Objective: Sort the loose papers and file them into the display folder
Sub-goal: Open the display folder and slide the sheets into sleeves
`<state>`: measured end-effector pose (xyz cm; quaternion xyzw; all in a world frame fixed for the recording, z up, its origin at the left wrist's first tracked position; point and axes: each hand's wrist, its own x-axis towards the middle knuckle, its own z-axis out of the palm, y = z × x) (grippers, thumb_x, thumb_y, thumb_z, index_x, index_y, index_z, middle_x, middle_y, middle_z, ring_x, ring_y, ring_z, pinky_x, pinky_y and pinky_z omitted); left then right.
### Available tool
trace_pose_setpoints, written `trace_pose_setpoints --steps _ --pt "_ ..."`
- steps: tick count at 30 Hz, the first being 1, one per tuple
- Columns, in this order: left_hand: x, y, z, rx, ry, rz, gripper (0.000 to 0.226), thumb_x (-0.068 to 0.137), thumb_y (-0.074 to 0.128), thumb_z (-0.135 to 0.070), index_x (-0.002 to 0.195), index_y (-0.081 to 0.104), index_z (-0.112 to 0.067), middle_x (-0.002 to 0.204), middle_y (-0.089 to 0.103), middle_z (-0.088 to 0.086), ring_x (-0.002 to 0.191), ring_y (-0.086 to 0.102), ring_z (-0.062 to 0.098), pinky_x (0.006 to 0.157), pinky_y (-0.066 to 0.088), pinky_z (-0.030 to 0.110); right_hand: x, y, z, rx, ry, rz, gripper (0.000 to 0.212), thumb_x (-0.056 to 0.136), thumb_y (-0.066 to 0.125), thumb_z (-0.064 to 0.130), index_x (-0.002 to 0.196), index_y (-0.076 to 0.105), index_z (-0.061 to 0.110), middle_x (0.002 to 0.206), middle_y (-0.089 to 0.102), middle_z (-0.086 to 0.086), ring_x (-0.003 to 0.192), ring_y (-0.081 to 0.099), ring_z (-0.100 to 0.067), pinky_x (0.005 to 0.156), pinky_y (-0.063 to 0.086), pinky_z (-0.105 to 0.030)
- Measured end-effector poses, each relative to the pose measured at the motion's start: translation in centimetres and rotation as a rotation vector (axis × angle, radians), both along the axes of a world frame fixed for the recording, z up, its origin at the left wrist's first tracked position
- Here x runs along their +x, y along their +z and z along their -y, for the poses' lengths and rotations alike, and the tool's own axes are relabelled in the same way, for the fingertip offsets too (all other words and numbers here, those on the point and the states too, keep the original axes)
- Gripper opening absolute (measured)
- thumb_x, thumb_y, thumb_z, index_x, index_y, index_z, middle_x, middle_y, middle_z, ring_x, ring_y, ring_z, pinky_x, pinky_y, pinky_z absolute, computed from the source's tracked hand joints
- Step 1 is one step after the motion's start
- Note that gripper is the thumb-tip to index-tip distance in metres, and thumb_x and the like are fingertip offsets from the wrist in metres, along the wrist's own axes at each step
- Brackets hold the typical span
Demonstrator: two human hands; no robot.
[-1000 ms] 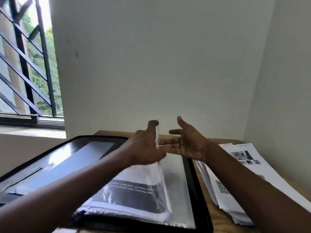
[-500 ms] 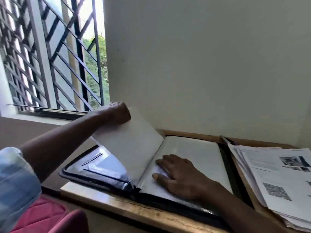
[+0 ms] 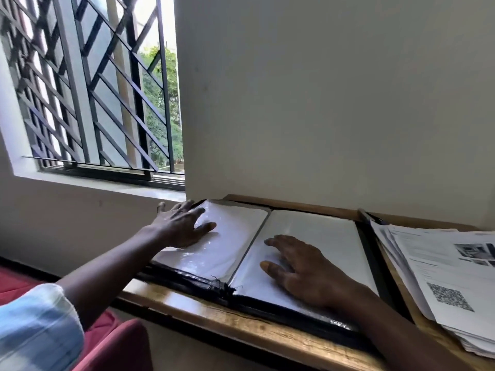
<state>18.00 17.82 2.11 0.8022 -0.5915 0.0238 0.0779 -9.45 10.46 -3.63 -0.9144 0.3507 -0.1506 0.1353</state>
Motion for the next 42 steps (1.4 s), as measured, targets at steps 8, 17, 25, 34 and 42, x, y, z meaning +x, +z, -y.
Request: trace_pose_setpoints --steps 8,17,25,34,42 --pt "-6.7 -1.6 5.9 -0.175 -0.323 -0.037 0.065 0.089 0.041 -0.085 0.137 0.055 -0.043 0.142 0.057 -0.015 0.131 0.052 0.012 0.109 0.042 0.037 -7.5 1.6 0.5 -0.089 -0.161 0.200 0.053 0.096 0.058 0.058 0.144 0.049 0.038 0.155 0.041 0.014 0.142 0.036 -0.005 0.121 0.030 -0.038" --pt "-23.5 0.2 12.2 -0.204 -0.600 -0.469 0.027 0.090 0.072 -0.050 0.108 0.072 -0.029 0.088 0.073 -0.013 0.086 0.068 0.007 0.074 0.050 0.026 -25.3 2.4 4.5 -0.190 -0.736 0.131 0.048 0.097 0.058 0.055 0.138 0.057 0.030 0.144 0.056 0.005 0.133 0.051 -0.020 0.109 0.040 -0.038" --pt "-31.0 0.0 22.3 0.037 -0.723 -0.113 0.050 0.101 0.059 -0.042 0.143 0.052 -0.015 0.137 0.064 0.001 0.126 0.057 0.024 0.103 0.042 0.031 -28.8 -2.3 6.3 -0.160 -0.865 -0.174 0.060 0.101 0.030 0.066 0.149 0.040 0.031 0.153 0.042 -0.002 0.141 0.039 -0.027 0.113 0.036 -0.048" --pt "-37.2 -0.6 27.8 0.171 -0.643 0.145 0.062 0.097 0.058 -0.060 0.134 0.063 -0.010 0.137 0.063 0.009 0.123 0.059 0.030 0.103 0.050 0.039 -28.3 -2.3 6.7 -0.166 -0.873 -0.130 0.058 0.100 0.030 0.065 0.146 0.043 0.031 0.150 0.044 -0.001 0.140 0.039 -0.026 0.113 0.031 -0.051" --pt "-35.4 0.2 27.3 -0.021 -0.710 -0.102 0.026 0.089 0.075 -0.025 0.113 0.071 -0.018 0.114 0.063 -0.003 0.105 0.061 0.017 0.087 0.048 0.028 -28.4 -2.0 6.4 -0.184 -0.882 -0.120 0.056 0.098 0.034 0.064 0.141 0.047 0.030 0.143 0.048 -0.001 0.136 0.042 -0.025 0.110 0.033 -0.049"
